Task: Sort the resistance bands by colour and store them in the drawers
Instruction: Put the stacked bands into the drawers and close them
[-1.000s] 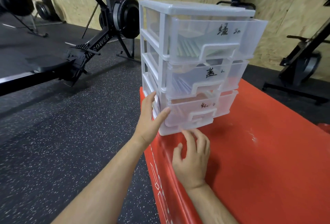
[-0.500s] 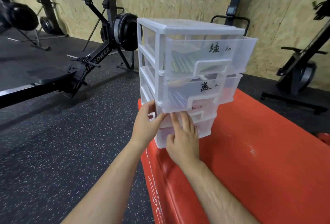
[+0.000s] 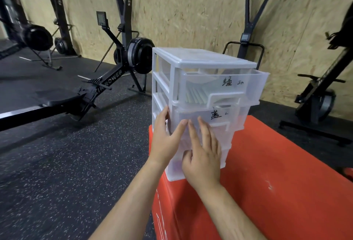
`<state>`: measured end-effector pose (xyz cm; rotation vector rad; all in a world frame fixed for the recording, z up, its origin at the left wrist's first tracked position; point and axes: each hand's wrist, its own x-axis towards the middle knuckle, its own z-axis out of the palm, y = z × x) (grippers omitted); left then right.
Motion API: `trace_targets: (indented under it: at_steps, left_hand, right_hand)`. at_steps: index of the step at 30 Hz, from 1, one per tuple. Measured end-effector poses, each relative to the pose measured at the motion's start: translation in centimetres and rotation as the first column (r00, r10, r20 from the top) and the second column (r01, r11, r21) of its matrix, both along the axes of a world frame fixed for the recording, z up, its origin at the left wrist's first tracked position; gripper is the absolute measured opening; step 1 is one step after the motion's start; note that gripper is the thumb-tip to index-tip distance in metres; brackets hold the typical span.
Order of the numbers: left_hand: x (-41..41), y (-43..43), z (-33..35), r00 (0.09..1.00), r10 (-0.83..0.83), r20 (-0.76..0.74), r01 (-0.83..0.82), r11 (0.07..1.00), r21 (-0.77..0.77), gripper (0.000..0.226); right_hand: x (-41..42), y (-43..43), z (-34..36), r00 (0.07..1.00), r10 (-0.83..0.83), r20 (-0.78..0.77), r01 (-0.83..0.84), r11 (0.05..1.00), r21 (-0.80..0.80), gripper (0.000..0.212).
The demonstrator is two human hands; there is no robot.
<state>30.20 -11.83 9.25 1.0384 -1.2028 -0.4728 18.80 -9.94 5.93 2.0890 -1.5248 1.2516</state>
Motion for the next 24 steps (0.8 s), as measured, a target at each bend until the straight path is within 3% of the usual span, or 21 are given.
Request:
trace_targets:
  at_steps: [5, 8, 11, 13, 15, 19, 24]
  left_hand:
    - [0.7, -1.3, 0.4, 0.997, 0.074, 0.017, -0.074, 0.997, -0.007, 0.040]
    - [1.1, -1.3, 0.2, 0.997, 0.077, 0.005, -0.077, 0.997, 0.014, 0.039]
    - [1.3, -0.8, 1.6, 0.998, 0.004, -0.070, -0.006, 1.000, -0.028, 0.062]
    - [1.1, -0.2, 3.7, 0.998, -0.039, -0.057, 0.037, 0.998, -0.041, 0.082]
    - [0.8, 0.5, 6.3, 0.998, -0.056, 0.026, 0.057, 0.996, -0.067, 0.090]
    - [1.3, 0.6, 10.7, 0.982, -0.126, 0.141, 0.140, 0.985, -0.097, 0.063]
    - [3.2, -0.6, 11.2, 0.959, -0.097, 0.268, 0.109, 0.993, -0.032, 0.089]
  right_hand:
    - [1.3, -1.0, 1.3, 0.999, -0.021, -0.044, 0.026, 0.994, 0.105, 0.080]
    - [0.9, 0.0, 1.6, 0.996, 0.012, 0.089, -0.007, 0.999, -0.053, 0.073]
    - [0.5, 1.4, 3.5, 0.987, 0.046, 0.154, -0.005, 0.966, -0.259, 0.075]
    - [0.7, 1.5, 6.1, 0.990, 0.046, 0.131, -0.007, 0.959, -0.284, 0.078]
    - [0.5, 1.1, 8.2, 0.996, 0.035, 0.084, -0.013, 0.967, -0.256, 0.080]
    - [-0.1, -0.4, 10.3, 1.000, 0.015, -0.015, -0.017, 0.994, -0.112, 0.092]
    - [0.3, -0.8, 11.1, 0.997, 0.047, -0.062, -0.044, 0.998, 0.050, 0.089]
